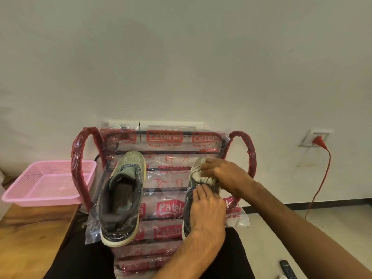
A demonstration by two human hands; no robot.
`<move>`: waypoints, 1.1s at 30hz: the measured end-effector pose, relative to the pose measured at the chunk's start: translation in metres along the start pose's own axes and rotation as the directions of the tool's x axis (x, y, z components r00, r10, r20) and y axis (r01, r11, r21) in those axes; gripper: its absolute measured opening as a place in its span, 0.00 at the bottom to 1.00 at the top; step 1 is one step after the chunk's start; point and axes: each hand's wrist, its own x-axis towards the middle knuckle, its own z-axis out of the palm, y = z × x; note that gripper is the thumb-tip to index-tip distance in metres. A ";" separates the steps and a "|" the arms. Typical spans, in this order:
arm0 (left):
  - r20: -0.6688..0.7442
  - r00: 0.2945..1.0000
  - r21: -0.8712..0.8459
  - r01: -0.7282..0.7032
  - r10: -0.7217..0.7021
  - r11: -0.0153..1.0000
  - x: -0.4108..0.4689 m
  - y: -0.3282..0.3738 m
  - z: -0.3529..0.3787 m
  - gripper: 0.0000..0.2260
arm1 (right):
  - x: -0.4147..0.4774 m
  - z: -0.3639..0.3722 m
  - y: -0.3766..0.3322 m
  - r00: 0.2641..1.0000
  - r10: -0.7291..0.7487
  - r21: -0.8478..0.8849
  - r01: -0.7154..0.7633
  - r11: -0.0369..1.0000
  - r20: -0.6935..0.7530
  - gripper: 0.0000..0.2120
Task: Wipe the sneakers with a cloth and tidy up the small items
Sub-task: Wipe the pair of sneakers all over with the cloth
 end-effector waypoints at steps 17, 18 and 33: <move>-0.085 0.996 -0.138 -0.002 -0.010 0.990 -0.008 -0.007 0.006 0.27 | 0.001 0.001 -0.005 0.999 -0.016 0.115 0.012 0.993 0.035 0.16; -0.085 0.996 -0.146 -0.001 -0.011 0.989 -0.008 -0.007 0.006 0.26 | 0.001 0.001 -0.003 0.998 -0.027 0.158 0.018 0.987 0.056 0.18; -0.109 0.991 -0.126 -0.088 0.075 0.988 -0.013 -0.017 0.019 0.29 | -0.007 -0.001 0.006 0.994 0.004 0.167 -0.022 0.986 0.107 0.17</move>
